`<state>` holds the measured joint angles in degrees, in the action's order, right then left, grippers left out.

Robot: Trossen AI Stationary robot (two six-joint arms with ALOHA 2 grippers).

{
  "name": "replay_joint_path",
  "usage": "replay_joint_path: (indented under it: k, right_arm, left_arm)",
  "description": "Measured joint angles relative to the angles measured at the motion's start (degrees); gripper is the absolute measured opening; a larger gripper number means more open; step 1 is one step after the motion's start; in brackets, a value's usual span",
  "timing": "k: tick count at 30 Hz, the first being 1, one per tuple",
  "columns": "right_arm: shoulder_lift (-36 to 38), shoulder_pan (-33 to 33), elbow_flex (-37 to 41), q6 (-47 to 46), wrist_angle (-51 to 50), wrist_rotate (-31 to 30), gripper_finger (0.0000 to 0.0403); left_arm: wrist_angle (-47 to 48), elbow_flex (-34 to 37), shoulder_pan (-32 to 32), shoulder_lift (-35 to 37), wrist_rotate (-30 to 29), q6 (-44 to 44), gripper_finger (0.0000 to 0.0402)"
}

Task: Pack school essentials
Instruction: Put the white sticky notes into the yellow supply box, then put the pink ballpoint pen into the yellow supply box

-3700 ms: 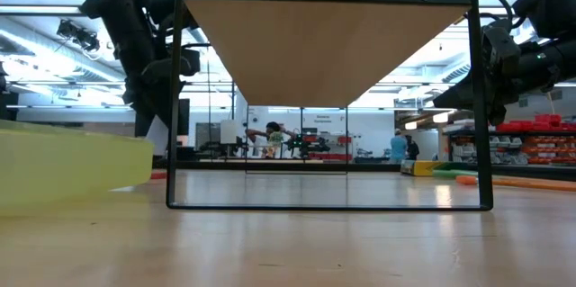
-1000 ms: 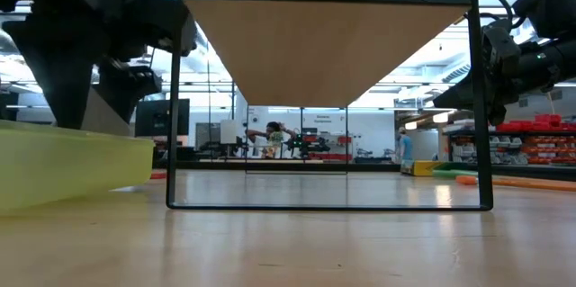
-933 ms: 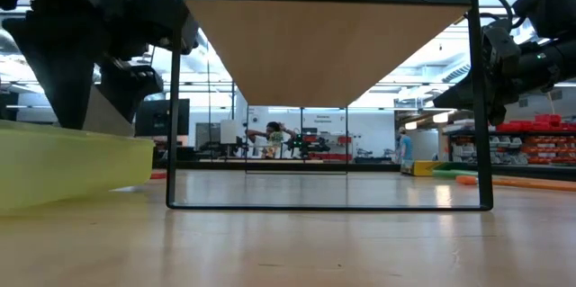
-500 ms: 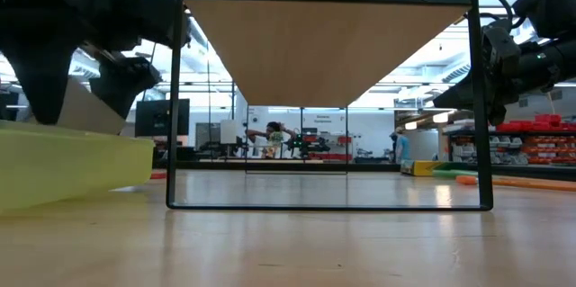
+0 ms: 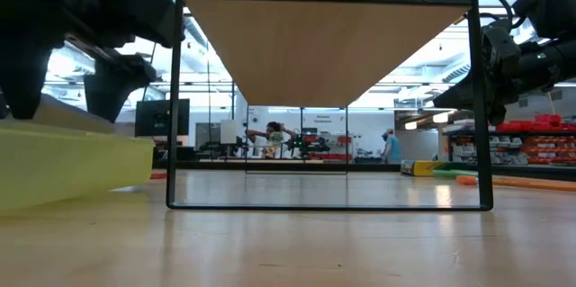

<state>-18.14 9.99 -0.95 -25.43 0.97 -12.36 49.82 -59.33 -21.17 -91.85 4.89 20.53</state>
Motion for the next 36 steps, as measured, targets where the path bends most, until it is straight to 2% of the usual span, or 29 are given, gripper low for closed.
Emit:
replay_joint_path:
  k: [9, 12, 19, 23, 30, 36]
  right_arm:
    - [0.0, 0.0, 0.0, 0.0, 0.0, 0.0, 0.0010]
    - [0.0, 0.0, 0.0, 0.0, 0.0, 0.0, 0.0010]
    - [0.0, 0.0, 0.0, 0.0, 0.0, 0.0, 0.0010]
    - [0.0, 0.0, 0.0, 0.0, 0.0, 0.0, 0.0010]
    - [0.0, 0.0, 0.0, 0.0, 0.0, 0.0, 0.0010]
    - [0.0, 0.0, 0.0, 0.0, 0.0, 0.0, 0.0010]
  left_arm:
    - [0.5, 0.7, -0.5, 0.0, 0.2, 3.4, 0.0399]
    - [4.2, -1.1, 0.0, -0.1, 1.8, 4.2, 0.0400]
    - [3.3, -1.4, 0.2, 0.1, -0.6, 2.8, 0.0400]
    - [4.9, -1.2, -0.1, -0.1, 1.7, 4.3, 0.0400]
    - [5.4, -1.2, -0.6, 0.0, 1.7, 4.7, 0.0400]
    - [11.4, -1.2, 0.5, 0.0, 2.1, 5.9, 0.0400]
